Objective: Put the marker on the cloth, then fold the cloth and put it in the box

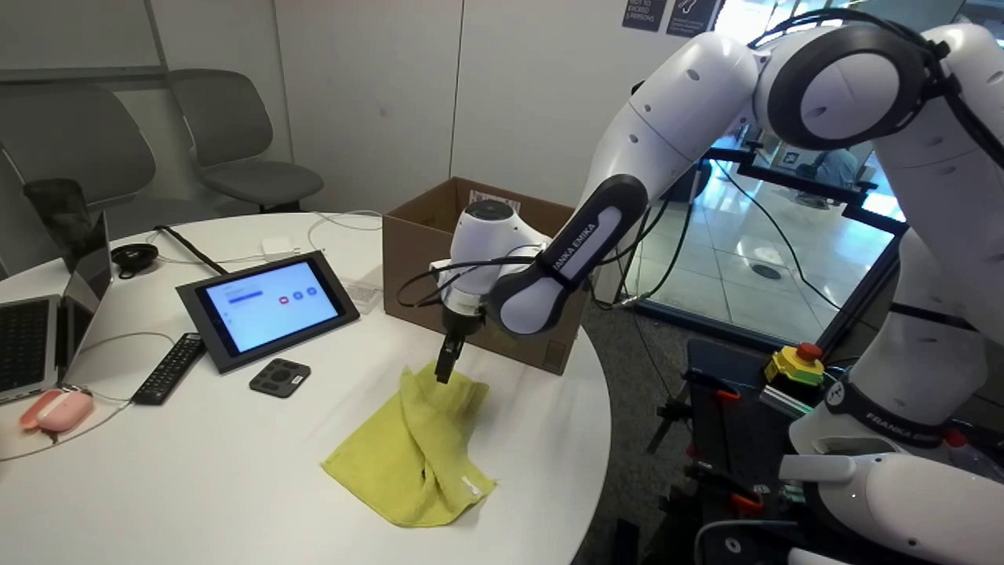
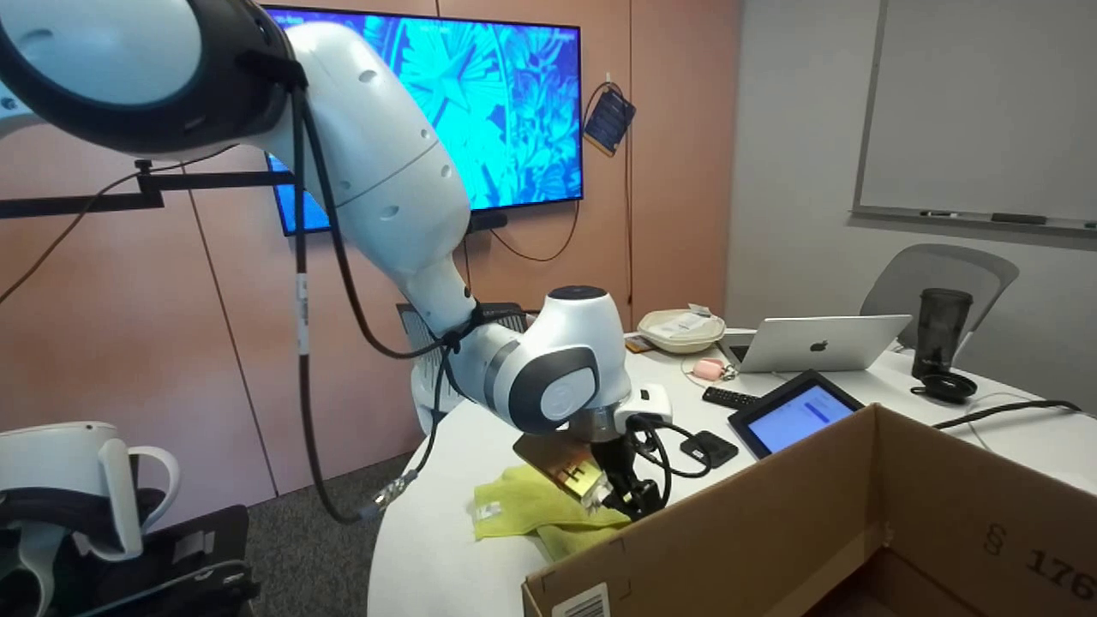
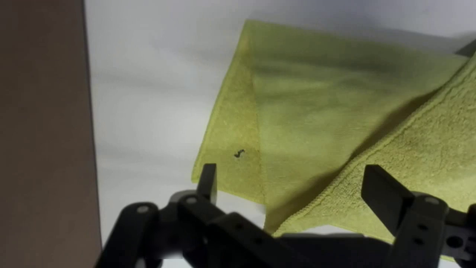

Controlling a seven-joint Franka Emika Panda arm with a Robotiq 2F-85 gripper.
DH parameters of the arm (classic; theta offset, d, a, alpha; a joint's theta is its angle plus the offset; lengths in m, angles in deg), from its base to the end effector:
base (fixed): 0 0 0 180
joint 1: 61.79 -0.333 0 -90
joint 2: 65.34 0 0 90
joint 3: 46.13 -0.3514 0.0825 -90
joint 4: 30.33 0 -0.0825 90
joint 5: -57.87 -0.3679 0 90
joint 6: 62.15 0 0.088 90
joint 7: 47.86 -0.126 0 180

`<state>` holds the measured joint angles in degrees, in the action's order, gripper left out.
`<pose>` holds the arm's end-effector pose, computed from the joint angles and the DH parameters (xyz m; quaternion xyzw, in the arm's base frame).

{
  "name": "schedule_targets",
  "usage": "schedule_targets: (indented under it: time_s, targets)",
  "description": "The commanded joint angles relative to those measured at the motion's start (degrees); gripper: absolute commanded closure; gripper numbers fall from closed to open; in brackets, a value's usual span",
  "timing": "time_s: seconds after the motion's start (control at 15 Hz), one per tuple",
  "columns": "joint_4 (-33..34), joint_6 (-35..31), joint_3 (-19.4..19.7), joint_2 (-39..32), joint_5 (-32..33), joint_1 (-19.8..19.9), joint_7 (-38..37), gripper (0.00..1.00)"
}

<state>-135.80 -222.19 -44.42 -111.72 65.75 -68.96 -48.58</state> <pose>0.6587 0.0699 0.1180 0.9907 0.1092 0.0728 0.0346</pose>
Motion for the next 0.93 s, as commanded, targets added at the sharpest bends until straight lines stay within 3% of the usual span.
schedule_targets:
  time_s: [0.0, 0.27, 0.67, 0.87]
  targets:
    - [-10.3, -1.2, 0.2, 8.0, -1.3, -0.1, -2.5, 0.00]
    - [-13.4, 2.7, -3.2, 11.1, -6.9, 0.0, -7.5, 0.00]
    - [-12.4, 9.9, -7.2, 11.5, -18.4, -2.9, -20.2, 0.00]
    - [-11.5, 10.2, -9.0, 10.4, -23.0, -3.1, -22.3, 0.00]
